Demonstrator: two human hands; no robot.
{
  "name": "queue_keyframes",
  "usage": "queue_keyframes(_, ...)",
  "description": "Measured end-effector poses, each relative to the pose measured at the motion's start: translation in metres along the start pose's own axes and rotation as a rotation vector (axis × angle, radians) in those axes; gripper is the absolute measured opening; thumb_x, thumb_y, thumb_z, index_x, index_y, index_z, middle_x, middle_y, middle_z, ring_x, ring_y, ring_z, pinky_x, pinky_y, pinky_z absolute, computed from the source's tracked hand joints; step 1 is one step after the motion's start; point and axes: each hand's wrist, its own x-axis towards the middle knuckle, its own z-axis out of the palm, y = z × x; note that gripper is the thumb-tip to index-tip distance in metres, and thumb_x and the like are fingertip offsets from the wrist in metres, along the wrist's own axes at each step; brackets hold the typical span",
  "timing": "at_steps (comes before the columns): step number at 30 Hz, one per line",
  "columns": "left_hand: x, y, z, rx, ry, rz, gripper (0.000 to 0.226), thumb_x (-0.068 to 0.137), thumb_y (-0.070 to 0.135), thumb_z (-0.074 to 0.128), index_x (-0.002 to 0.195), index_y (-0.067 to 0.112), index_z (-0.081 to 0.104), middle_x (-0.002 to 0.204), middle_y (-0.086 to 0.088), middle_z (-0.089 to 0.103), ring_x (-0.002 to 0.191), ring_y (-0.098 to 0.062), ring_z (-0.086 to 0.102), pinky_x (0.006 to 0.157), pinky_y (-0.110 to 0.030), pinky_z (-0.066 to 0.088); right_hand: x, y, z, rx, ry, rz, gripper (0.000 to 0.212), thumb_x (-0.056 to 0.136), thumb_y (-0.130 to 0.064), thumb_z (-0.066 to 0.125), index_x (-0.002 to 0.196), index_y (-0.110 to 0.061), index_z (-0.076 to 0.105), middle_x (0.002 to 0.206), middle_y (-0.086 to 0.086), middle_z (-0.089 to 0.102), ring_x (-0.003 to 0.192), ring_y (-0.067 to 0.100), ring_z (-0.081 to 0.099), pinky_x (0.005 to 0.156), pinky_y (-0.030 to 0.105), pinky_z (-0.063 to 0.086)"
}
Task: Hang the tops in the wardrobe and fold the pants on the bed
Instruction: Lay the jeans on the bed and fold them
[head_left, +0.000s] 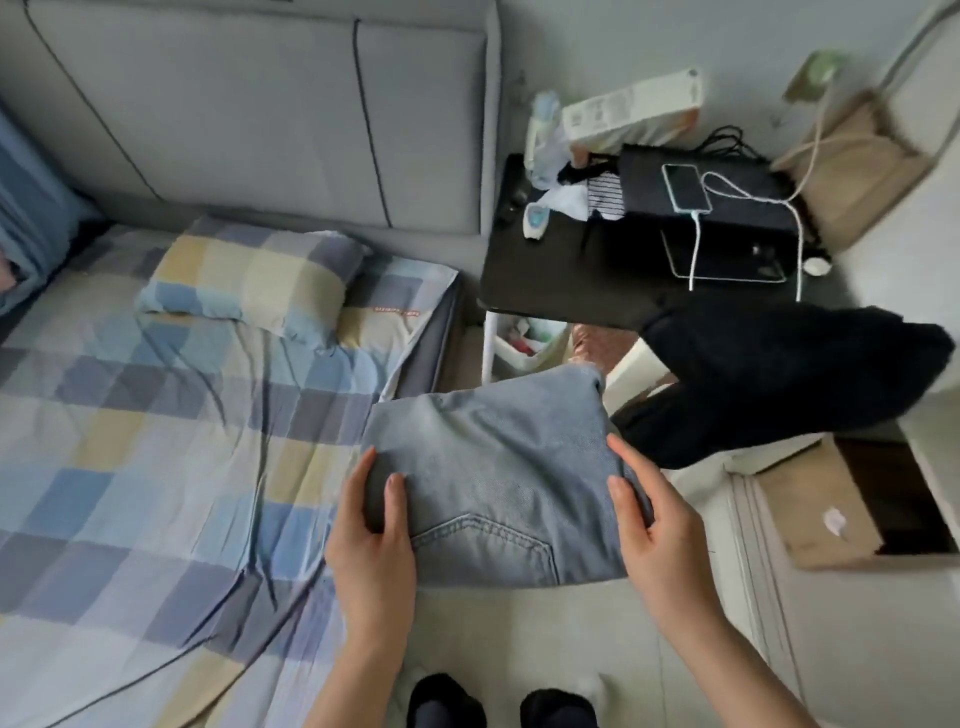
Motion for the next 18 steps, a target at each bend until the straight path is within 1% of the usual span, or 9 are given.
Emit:
queue_keyframes(2,-0.026,0.018,0.039,-0.014,-0.058,0.025,0.033,0.095,0.042,0.055,0.129,0.043,0.054,0.119,0.029,0.058,0.109,0.015,0.050,0.090,-0.013,0.038,-0.002,0.022,-0.044,-0.074,0.057,-0.012,0.036,0.095,-0.014,0.053,0.130,-0.017,0.058,0.100,-0.008,0.062,0.081,-0.006,0.056,0.076,0.003,0.039)
queue_keyframes(3,-0.039,0.025,0.056,-0.013,-0.082,0.040,0.034,0.095,0.041,0.055,0.129,0.042,0.053,0.120,0.031,0.056,0.110,0.017,0.048,0.093,-0.015,0.038,-0.003,0.034,-0.065,-0.115,0.081,-0.023,0.036,0.095,-0.014,0.052,0.130,-0.016,0.058,0.104,-0.003,0.062,0.089,-0.002,0.056,0.081,0.004,0.039)
queue_keyframes(5,-0.068,0.037,0.093,0.007,-0.131,0.096,0.034,0.095,0.037,0.056,0.128,0.042,0.053,0.116,0.037,0.052,0.109,0.023,0.044,0.091,-0.010,0.035,-0.007,0.060,-0.108,-0.182,0.132,-0.029,0.036,0.094,-0.013,0.052,0.129,-0.015,0.059,0.111,0.005,0.055,0.103,-0.003,0.051,0.089,0.003,0.036)
queue_keyframes(7,-0.097,0.048,0.127,0.022,-0.182,0.151,0.036,0.094,0.034,0.057,0.128,0.044,0.052,0.111,0.040,0.049,0.106,0.027,0.042,0.085,-0.001,0.033,-0.011,0.084,-0.147,-0.225,0.192,-0.027,0.034,0.093,-0.013,0.052,0.125,-0.014,0.063,0.116,0.006,0.052,0.106,-0.006,0.049,0.090,0.002,0.035)
queue_keyframes(9,-0.125,0.056,0.163,0.029,-0.279,0.182,0.038,0.093,0.034,0.059,0.129,0.042,0.052,0.109,0.038,0.048,0.104,0.027,0.042,0.083,0.005,0.029,-0.021,0.107,-0.186,-0.251,0.242,-0.004,0.030,0.092,-0.012,0.051,0.118,-0.011,0.067,0.117,0.006,0.055,0.103,-0.001,0.054,0.088,0.005,0.040)
queue_keyframes(10,-0.136,0.059,0.176,0.040,-0.330,0.193,0.039,0.093,0.034,0.059,0.130,0.040,0.051,0.109,0.035,0.048,0.103,0.026,0.042,0.083,0.006,0.029,-0.026,0.117,-0.200,-0.258,0.262,0.008,0.029,0.092,-0.011,0.051,0.115,-0.010,0.068,0.116,0.006,0.058,0.101,0.002,0.057,0.087,0.008,0.042)
queue_keyframes(12,-0.161,0.064,0.205,0.073,-0.457,0.218,0.043,0.092,0.036,0.060,0.134,0.038,0.049,0.110,0.032,0.046,0.104,0.027,0.040,0.082,0.001,0.032,-0.041,0.138,-0.232,-0.286,0.328,0.058,0.028,0.091,-0.010,0.051,0.112,-0.008,0.070,0.113,0.005,0.063,0.099,0.006,0.060,0.085,0.014,0.047)
queue_keyframes(15,-0.193,0.070,0.242,0.126,-0.627,0.272,0.051,0.088,0.039,0.064,0.135,0.037,0.048,0.106,0.024,0.045,0.099,0.028,0.039,0.075,-0.005,0.032,-0.066,0.163,-0.267,-0.336,0.436,0.131,0.025,0.090,-0.009,0.053,0.108,-0.008,0.071,0.111,0.003,0.065,0.097,0.009,0.064,0.081,0.021,0.052)
queue_keyframes(18,-0.215,0.076,0.286,0.195,-0.820,0.301,0.057,0.084,0.039,0.070,0.136,0.035,0.048,0.117,0.011,0.048,0.097,0.011,0.046,0.081,-0.015,0.036,-0.090,0.182,-0.293,-0.332,0.542,0.303,0.025,0.091,-0.012,0.053,0.108,-0.012,0.071,0.111,-0.002,0.065,0.096,0.001,0.062,0.080,0.015,0.050)
